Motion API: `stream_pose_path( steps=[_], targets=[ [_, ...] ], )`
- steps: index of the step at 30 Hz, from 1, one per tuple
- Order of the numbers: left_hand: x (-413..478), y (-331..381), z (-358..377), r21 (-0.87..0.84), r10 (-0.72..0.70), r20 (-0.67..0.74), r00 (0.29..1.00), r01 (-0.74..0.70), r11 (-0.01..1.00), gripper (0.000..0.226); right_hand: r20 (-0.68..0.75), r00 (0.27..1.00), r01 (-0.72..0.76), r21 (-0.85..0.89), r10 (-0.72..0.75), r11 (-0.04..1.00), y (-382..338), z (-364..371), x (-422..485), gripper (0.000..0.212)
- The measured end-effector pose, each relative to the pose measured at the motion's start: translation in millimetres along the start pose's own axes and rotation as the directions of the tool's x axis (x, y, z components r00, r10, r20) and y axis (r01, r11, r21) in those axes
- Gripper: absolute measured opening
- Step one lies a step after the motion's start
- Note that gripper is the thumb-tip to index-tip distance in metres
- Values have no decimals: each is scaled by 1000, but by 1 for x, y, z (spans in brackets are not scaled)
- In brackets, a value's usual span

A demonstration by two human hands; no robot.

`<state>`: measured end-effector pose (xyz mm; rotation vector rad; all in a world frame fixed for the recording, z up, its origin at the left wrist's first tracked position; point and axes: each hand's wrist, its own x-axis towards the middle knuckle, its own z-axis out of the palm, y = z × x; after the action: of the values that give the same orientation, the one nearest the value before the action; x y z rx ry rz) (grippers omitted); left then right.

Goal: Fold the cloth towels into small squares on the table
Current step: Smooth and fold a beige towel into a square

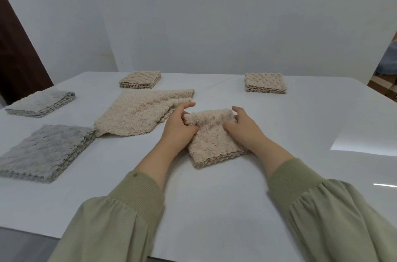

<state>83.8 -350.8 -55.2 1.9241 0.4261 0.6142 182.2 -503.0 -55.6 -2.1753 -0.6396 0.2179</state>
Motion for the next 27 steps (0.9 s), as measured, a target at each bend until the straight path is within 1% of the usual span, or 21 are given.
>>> stream_pose_path(
  steps=[2,4,5,7,8,9,11,13,15,16,17,19,22,24,27],
  targets=[
    [0,4,3,-137,-6,-47,999,0,991,57,-6,1000,-8,185,9,983,1,-3,2,63],
    [2,6,4,-280,-61,-99,993,31,959,58,-23,999,-16,327,24,945,1,-5,7,63],
    [3,9,4,-373,-100,-109,989,53,926,59,-19,999,-23,384,33,923,3,-7,10,61],
    [8,13,11,-551,-180,-99,979,97,829,61,33,998,-61,487,52,871,6,-13,17,56],
    [11,15,16,-599,-206,-92,974,111,793,61,72,995,-91,536,62,840,8,-17,20,50],
    [13,18,23,-614,-221,-85,972,123,779,60,111,991,-126,583,75,802,11,-21,22,44],
    [16,22,40,-586,-237,-60,970,158,795,59,148,983,-180,657,109,732,19,-31,24,38],
    [19,26,56,-541,-260,43,965,242,805,62,108,985,-172,691,134,702,29,-40,26,33],
    [22,31,71,-556,-311,164,936,348,755,68,36,988,-131,700,148,702,41,-49,28,24],
    [24,33,77,-567,-332,196,923,383,729,68,11,988,-116,710,154,695,46,-54,30,20],
    [27,35,84,-565,-346,211,914,403,720,65,-5,987,-105,724,158,682,51,-60,31,19],
    [30,39,95,-515,-351,238,906,424,745,60,-28,987,-86,732,157,676,59,-68,33,20],
    [31,47,111,-443,-359,271,893,447,777,41,-73,987,-48,723,145,689,68,-78,35,17],
    [31,51,120,-431,-382,252,889,457,778,35,-113,984,-19,706,139,708,73,-85,37,11],
    [29,57,134,-389,-379,215,900,435,812,26,-166,975,-2,653,146,758,83,-98,37,11]
  ],
)
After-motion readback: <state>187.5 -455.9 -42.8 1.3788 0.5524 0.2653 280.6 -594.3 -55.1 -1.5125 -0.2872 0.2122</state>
